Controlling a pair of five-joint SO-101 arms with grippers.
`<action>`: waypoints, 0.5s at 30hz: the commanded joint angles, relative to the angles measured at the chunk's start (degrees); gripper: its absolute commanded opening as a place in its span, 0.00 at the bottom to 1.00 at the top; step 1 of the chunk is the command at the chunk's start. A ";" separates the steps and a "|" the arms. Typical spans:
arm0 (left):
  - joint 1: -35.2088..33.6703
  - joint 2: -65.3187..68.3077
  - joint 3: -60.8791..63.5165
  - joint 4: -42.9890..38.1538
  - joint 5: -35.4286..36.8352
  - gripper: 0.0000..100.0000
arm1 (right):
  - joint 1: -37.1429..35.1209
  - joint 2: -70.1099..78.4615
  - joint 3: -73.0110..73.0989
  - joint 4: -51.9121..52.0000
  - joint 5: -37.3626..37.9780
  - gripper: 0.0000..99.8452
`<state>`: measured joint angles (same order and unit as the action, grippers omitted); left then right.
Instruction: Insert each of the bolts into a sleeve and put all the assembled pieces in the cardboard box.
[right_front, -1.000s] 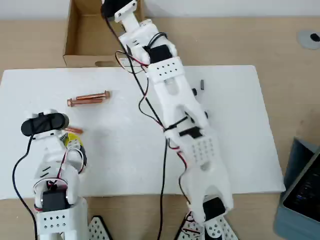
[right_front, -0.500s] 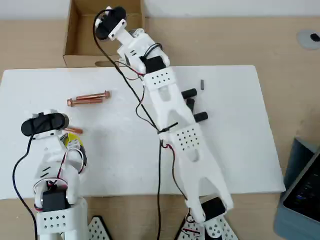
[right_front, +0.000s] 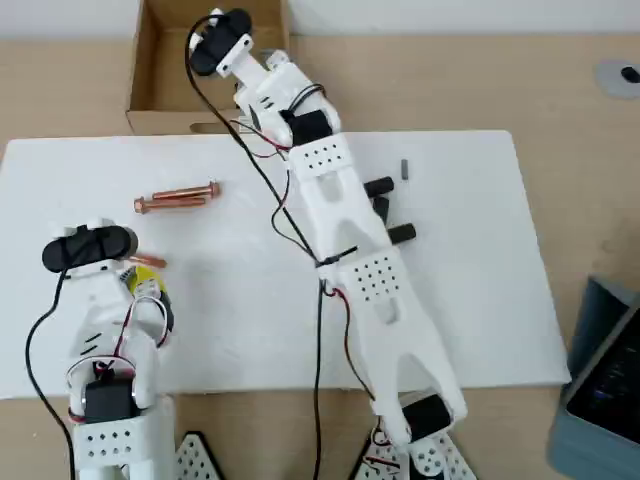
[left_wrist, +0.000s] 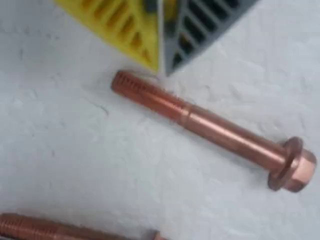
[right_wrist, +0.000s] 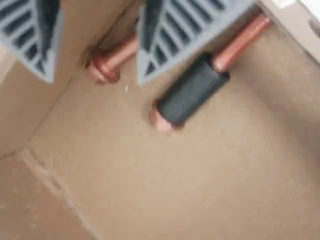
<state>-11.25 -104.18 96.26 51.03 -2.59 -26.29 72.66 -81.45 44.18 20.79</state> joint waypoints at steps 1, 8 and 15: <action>0.18 -0.22 0.70 0.35 -0.26 0.00 | 1.01 -1.54 -4.88 2.37 -0.09 0.13; 0.18 -0.22 0.70 0.35 -0.26 0.00 | 1.10 -1.98 -12.44 10.81 -0.09 0.13; 0.18 -0.22 0.70 0.35 -0.26 0.00 | 1.63 -7.60 -13.76 20.92 -5.01 0.13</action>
<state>-11.25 -104.18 96.26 51.03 -2.59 -26.29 72.13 -92.53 61.93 18.33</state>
